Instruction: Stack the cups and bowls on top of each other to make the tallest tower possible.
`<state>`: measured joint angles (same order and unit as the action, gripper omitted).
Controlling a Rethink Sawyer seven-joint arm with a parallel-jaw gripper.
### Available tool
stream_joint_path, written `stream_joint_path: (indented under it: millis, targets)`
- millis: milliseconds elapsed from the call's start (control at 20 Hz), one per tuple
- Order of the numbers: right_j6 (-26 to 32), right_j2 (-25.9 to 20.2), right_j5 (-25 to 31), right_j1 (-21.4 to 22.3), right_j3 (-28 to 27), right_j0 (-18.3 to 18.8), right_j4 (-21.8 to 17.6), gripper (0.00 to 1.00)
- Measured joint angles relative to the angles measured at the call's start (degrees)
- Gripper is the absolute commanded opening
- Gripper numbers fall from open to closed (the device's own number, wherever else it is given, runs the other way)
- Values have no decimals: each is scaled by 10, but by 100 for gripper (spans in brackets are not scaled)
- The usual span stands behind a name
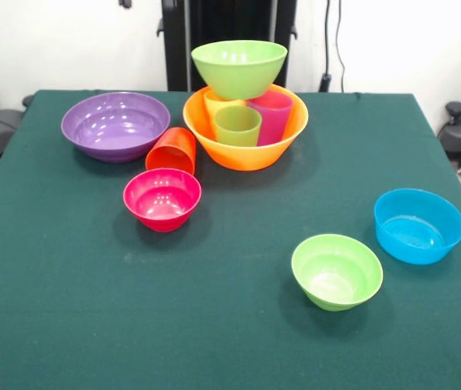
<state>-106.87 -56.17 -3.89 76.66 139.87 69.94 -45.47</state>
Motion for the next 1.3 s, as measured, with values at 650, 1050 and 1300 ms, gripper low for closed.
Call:
stream_joint_path:
  millis: [650, 1050, 1300]
  targets:
    - [0, 34, 0, 26, 28, -57, 20, 100]
    - [0, 11, 0, 32, 74, -32, 66, 100]
    - [0, 23, 3, 39, 85, -51, 97, 100]
